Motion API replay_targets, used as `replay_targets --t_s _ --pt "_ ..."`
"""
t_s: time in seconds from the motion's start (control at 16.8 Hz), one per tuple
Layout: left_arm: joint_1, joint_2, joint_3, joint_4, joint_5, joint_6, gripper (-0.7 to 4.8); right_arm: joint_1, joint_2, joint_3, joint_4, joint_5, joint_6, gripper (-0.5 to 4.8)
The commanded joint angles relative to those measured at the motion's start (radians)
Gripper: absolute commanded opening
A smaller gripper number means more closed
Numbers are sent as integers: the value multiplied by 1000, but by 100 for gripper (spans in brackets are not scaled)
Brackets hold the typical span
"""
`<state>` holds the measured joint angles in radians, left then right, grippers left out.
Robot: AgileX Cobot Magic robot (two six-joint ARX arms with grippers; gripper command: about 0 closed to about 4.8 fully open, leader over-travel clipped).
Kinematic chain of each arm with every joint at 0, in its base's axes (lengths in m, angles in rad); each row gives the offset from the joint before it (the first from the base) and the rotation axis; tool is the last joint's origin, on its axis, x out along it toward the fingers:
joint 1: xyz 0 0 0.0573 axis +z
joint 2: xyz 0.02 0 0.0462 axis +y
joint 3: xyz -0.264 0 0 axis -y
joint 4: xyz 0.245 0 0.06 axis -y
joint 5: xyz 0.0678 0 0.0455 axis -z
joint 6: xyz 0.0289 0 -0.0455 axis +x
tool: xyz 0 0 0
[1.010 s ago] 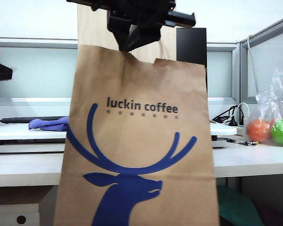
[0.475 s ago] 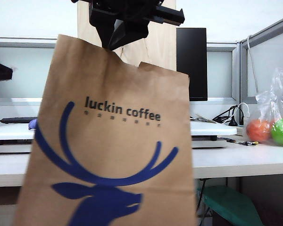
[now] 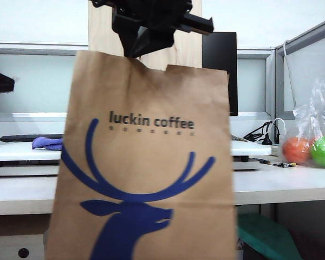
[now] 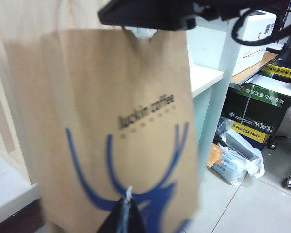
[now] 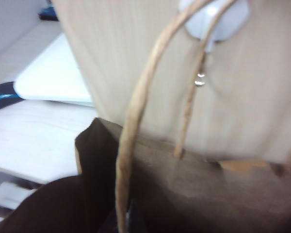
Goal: Pick up the paper bag and hang it on the hook.
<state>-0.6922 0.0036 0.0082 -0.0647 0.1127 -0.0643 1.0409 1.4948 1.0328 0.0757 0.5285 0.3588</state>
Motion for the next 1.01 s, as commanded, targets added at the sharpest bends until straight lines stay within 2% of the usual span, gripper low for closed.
replay_targets --t_s 0.06,0.48,1.01 --pt "1 0 1 13 3 4 -6 -1 24 10 32 -31 1 -6" --pt "1 0 1 13 3 4 -5 -44 119 144 5 -42 -35 -6" --pt "1 0 1 13 3 4 -6 -106 197 145 -2 -87 -21 -6"
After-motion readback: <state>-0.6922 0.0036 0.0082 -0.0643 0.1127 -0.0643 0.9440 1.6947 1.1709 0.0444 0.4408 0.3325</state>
